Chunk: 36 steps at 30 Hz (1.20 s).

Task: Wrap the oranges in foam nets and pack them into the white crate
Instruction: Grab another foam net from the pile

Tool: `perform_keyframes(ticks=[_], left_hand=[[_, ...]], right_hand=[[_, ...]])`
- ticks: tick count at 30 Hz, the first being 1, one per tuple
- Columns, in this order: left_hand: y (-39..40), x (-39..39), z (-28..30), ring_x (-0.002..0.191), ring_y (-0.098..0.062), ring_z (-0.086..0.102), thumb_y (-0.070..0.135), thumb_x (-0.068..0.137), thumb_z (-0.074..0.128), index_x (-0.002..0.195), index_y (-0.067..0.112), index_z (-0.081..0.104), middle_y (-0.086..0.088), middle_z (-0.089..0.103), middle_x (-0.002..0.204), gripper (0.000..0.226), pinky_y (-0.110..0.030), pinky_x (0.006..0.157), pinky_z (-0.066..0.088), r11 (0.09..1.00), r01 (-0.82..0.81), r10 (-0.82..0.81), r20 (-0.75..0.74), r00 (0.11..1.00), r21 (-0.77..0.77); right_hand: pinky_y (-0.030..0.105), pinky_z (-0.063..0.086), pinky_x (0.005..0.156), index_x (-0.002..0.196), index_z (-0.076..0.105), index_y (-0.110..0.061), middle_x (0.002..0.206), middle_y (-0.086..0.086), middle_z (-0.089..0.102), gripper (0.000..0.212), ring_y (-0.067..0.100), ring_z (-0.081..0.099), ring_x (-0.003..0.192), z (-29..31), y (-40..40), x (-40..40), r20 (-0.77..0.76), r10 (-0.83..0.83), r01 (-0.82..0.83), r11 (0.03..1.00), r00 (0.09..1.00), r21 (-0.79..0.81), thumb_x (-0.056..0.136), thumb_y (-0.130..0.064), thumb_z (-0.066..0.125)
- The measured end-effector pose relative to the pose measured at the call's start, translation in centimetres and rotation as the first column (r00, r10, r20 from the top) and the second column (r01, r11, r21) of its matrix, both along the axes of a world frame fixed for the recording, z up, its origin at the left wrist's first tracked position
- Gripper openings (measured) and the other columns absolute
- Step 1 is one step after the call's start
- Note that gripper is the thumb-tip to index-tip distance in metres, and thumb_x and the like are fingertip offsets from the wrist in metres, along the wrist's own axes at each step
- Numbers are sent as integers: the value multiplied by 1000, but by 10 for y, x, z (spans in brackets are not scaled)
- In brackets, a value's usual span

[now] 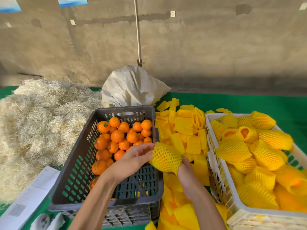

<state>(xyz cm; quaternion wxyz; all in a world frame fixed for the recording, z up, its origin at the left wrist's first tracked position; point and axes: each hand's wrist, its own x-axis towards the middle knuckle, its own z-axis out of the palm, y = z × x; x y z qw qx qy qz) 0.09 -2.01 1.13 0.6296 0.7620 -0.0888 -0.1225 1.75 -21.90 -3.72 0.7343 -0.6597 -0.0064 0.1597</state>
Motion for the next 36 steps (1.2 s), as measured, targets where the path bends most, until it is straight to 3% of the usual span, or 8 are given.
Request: perform_keyframes(ticks=[4, 8, 14, 19, 22, 25, 30, 36], left_hand=[[-23, -6, -1, 147, -12, 43, 57, 106, 44, 151, 34, 50, 18, 54, 152, 51, -49, 119, 38, 993, -20, 3, -146, 989, -118], [-38, -1, -7, 133, -17, 60, 25, 94, 79, 146, 30, 56, 5, 64, 142, 57, -38, 108, 51, 998, 54, -58, 151, 987, 27], [-51, 16, -6, 110, -29, 69, 35, 92, 79, 128, 21, 70, -6, 74, 123, 40, -36, 85, 56, 970, -132, 144, 42, 989, -204], [-86, 30, -10, 89, -24, 67, 49, 71, 89, 144, -1, 54, -15, 64, 139, 95, -37, 81, 54, 891, -327, 275, -199, 941, -315], [-114, 33, -5, 87, -20, 64, 52, 68, 93, 134, 5, 57, -5, 64, 135, 89, -35, 76, 52, 895, -344, 286, -225, 931, -284], [-149, 34, 0, 82, -11, 65, 57, 79, 79, 119, 35, 59, 15, 73, 110, 49, -28, 68, 50, 935, -274, 230, -201, 952, -226], [-216, 42, 1, 69, 9, 65, 49, 101, 57, 103, 29, 77, 23, 73, 78, 28, -7, 59, 46, 962, -74, 44, -118, 992, -264], [-261, 63, -25, 110, 5, 66, 39, 102, 63, 118, 29, 73, 19, 73, 116, 21, -21, 96, 52, 993, -15, 13, -17, 1000, -117]], right_hand=[[35, 50, 87, 118, 56, -28, 117, -1, 63, 21, 18, 62, 104, -8, -2, 8, -80, -188, 195, 977, 979, 85, 103, -14, 52], [51, 42, 107, 156, 26, -7, 155, 20, 38, 55, 40, 41, 140, -7, -6, 1, -187, -196, 227, 960, 963, 163, 105, -11, 47], [35, 59, 90, 115, 74, -39, 121, -9, 72, 22, 16, 69, 112, 35, -41, -3, 12, -130, 127, 984, 991, 126, 99, -42, 59], [34, 53, 97, 117, 71, -42, 120, -24, 69, 25, -4, 60, 118, 36, -84, -10, 478, -329, 426, 898, 815, -109, 92, -43, 70], [25, 46, 98, 136, 52, -48, 141, -24, 50, 58, -2, 48, 131, 33, -106, -9, 604, -263, 464, 863, 752, -202, 84, -48, 78], [27, 42, 104, 150, 28, -57, 156, -33, 27, 84, -6, 30, 143, 28, -121, -9, 558, -142, 345, 897, 818, -278, 82, -52, 79], [34, 56, 100, 147, 28, -56, 146, -27, 42, 88, 2, 47, 133, 24, -160, -16, 516, -345, 517, 823, 784, -234, 76, -55, 80], [29, 40, 101, 149, 29, -46, 140, -24, 44, 92, 4, 40, 134, 15, -210, -25, 545, -447, 678, 646, 709, -352, 74, -58, 80]])
